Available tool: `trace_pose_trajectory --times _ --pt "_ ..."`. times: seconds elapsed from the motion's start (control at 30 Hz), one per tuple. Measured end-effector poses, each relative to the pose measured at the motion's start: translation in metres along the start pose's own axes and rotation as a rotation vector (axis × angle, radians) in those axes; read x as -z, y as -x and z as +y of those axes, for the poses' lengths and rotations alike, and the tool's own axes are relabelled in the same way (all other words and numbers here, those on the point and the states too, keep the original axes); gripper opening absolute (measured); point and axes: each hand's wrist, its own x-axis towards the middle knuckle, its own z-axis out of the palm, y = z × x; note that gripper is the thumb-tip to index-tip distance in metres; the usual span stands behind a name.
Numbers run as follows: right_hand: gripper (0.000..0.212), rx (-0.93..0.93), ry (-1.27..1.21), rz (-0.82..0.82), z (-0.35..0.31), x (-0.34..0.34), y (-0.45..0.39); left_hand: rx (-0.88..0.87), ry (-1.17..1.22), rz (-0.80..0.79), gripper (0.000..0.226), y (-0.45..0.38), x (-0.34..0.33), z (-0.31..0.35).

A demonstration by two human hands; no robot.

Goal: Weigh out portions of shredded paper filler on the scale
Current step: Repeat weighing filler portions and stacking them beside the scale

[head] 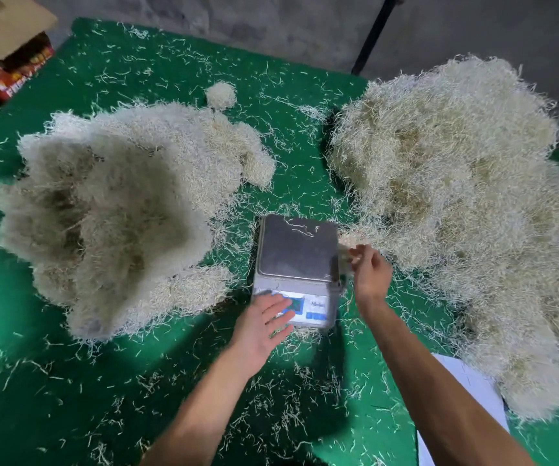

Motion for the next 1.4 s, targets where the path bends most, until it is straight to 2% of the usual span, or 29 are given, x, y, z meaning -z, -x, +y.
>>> trace_pose_trajectory --times 0.07,0.1,0.17,0.23,0.33,0.43,0.5,0.57,0.7,0.73,0.8,0.83,0.9,0.97,1.0,1.03,1.07,1.1,1.13,1.17,1.2,1.23,1.27,1.3,1.33,1.4 --pt "0.024 0.11 0.207 0.001 0.008 0.013 -0.022 0.009 -0.044 -0.009 0.031 -0.007 -0.015 -0.003" --pt "0.031 0.186 0.354 -0.004 0.012 0.019 -0.035 0.011 -0.065 -0.013 0.031 -0.01 -0.022 -0.005" --pt "0.055 0.31 0.745 -0.019 0.021 0.029 -0.059 0.013 -0.103 -0.014 0.032 -0.016 -0.035 -0.01" --pt "0.078 0.336 1.009 -0.105 0.024 0.034 -0.078 0.023 -0.133 -0.012 0.032 -0.022 -0.051 -0.015" --pt "0.087 0.264 1.081 -0.309 0.03 0.026 -0.092 0.015 -0.221 -0.022 0.032 -0.031 -0.079 -0.023" --pt "0.083 0.346 1.175 -0.432 0.049 0.02 -0.076 -0.019 -0.409 -0.058 0.031 -0.038 -0.102 -0.039" --pt "0.071 0.352 0.997 -0.404 0.06 0.023 -0.063 0.001 -0.453 -0.083 0.032 -0.044 -0.11 -0.056" --pt "0.068 0.24 0.78 -0.4 0.064 0.03 -0.051 0.06 -0.402 -0.104 0.036 -0.05 -0.116 -0.075" --pt "0.094 -0.172 0.312 -0.436 0.064 0.067 -0.029 0.276 -0.032 -0.02 0.067 -0.059 -0.144 -0.097" --pt "0.095 -0.194 0.237 -0.42 0.067 0.079 -0.024 0.293 0.048 0.015 0.077 -0.064 -0.152 -0.099" --pt "0.092 -0.149 0.22 -0.432 0.073 0.102 -0.016 0.224 0.11 0.016 0.081 -0.068 -0.166 -0.099" --pt "0.088 -0.108 0.264 -0.461 0.076 0.112 -0.015 0.164 0.058 -0.014 0.073 -0.07 -0.171 -0.1" --pt "0.078 0.07 0.413 -0.462 0.075 0.125 -0.016 0.061 -0.309 -0.002 0.053 -0.073 -0.179 -0.104" --pt "0.061 0.252 0.408 -0.246 0.069 0.134 -0.024 -0.004 -0.511 0.218 0.064 -0.078 -0.173 -0.11" --pt "0.048 0.278 0.331 -0.117 0.063 0.138 -0.03 -0.036 -0.63 0.273 0.072 -0.075 -0.171 -0.111" --pt "0.037 0.258 0.234 -0.065 0.057 0.138 -0.036 -0.062 -0.755 0.298 0.078 -0.07 -0.168 -0.114" --pt "0.032 0.186 0.143 -0.117 0.052 0.135 -0.038 -0.035 -0.855 0.248 0.083 -0.066 -0.167 -0.115" --pt "0.038 0.094 0.093 -0.249 0.047 0.131 -0.037 -0.036 -0.932 0.272 0.084 -0.066 -0.161 -0.118" --pt "0.049 0.034 0.114 -0.378 0.042 0.124 -0.03 -0.015 -0.868 0.219 0.075 -0.06 -0.166 -0.112" --pt "0.054 0.043 0.152 -0.451 0.039 0.116 -0.02 -0.061 -0.792 0.155 0.055 -0.052 -0.167 -0.107" --pt "0.051 0.108 0.148 -0.454 0.036 0.108 -0.006 -0.085 -0.58 0.083 0.041 -0.044 -0.172 -0.096" --pt "0.049 0.197 0.104 -0.405 0.033 0.101 0.01 -0.04 -0.298 0.088 0.044 -0.042 -0.176 -0.09" --pt "0.051 0.3 0.046 -0.32 0.029 0.095 0.026 -0.081 -0.162 0.091 0.049 -0.038 -0.179 -0.085" --pt "0.053 0.391 -0.001 -0.236 0.023 0.09 0.041 -0.165 -0.303 0.147 0.048 -0.03 -0.183 -0.078" --pt "0.05 0.458 -0.027 -0.164 0.015 0.086 0.053 -0.183 -0.313 0.111 0.04 -0.017 -0.188 -0.069" --pt "0.037 0.46 -0.076 -0.064 -0.006 0.08 0.064 -0.216 -0.196 -0.055 0.035 0.001 -0.193 -0.056"
